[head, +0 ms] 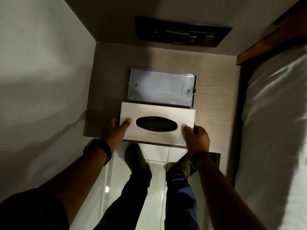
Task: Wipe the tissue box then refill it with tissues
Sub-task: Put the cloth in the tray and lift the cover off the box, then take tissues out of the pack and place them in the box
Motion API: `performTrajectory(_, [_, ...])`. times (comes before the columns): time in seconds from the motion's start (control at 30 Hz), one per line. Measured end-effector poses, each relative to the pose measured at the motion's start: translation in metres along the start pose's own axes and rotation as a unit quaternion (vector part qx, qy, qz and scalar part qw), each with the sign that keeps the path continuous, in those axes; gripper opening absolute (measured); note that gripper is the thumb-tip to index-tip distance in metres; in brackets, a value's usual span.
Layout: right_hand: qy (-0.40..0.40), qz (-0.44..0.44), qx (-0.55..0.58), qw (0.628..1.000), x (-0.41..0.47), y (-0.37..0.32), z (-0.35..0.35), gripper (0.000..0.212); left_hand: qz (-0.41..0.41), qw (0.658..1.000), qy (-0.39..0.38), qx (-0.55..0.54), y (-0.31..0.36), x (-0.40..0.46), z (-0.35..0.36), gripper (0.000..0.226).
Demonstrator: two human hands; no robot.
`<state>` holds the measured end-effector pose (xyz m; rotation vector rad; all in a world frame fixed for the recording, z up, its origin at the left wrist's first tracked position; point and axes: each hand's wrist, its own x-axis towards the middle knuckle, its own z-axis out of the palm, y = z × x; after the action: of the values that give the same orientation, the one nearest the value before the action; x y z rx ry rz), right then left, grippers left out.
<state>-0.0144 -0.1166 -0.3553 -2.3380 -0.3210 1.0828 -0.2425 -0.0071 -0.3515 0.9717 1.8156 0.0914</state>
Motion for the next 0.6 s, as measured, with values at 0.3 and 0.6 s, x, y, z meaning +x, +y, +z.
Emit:
performTrajectory(0.3, [0.085,-0.031,0.085,0.992,-0.012,-0.026,-0.046,0.029,0.105,0.987,0.103,0.063,0.025,-0.037,0.012,0.064])
performTrajectory(0.6, [0.091,-0.066,0.209,0.971,-0.04,-0.062,-0.156,0.032,0.29,0.956,-0.006,0.034,0.127,-0.14,0.106,0.037])
